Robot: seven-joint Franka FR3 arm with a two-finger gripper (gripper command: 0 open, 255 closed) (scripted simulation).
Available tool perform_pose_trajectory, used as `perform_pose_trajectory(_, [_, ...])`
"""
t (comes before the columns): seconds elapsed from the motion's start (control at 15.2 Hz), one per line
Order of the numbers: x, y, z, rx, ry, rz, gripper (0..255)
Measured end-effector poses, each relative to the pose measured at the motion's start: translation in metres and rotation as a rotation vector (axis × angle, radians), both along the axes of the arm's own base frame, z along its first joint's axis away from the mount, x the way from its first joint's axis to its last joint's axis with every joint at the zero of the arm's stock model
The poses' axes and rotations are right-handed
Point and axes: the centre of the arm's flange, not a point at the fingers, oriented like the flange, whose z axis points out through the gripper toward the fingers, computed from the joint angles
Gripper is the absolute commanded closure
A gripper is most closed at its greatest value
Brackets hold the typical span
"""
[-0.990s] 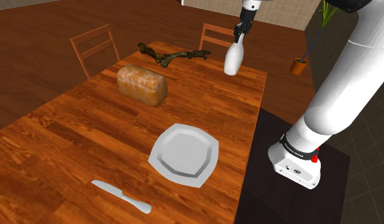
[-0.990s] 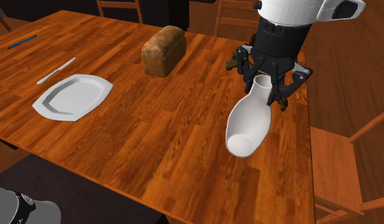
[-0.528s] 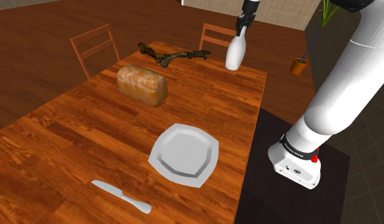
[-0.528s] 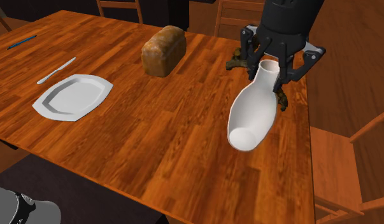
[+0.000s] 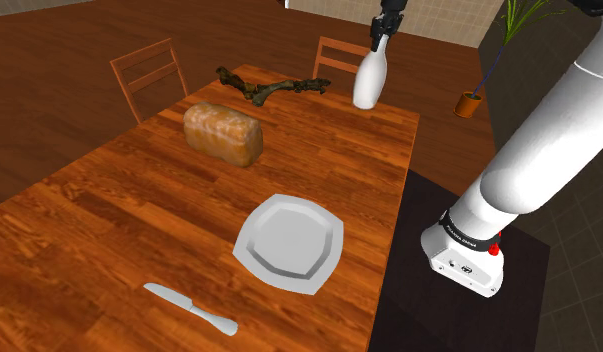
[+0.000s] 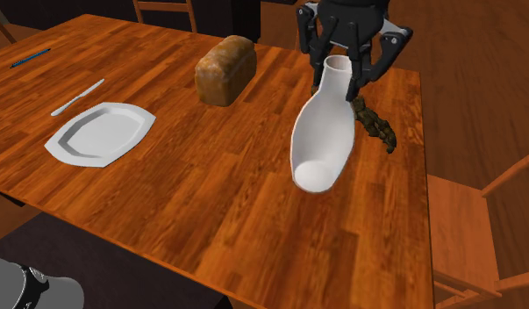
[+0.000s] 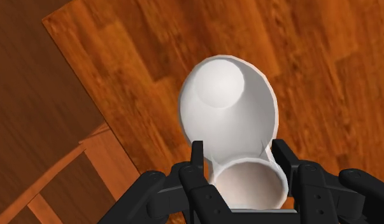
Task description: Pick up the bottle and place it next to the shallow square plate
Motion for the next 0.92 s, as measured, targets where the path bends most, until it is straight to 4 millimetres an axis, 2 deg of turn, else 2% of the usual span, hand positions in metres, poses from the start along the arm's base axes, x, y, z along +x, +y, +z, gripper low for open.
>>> perform_pose_trajectory(0.92, [-0.068, 0.166, 0.048, 0.0, 0.0, 0.001, 255])
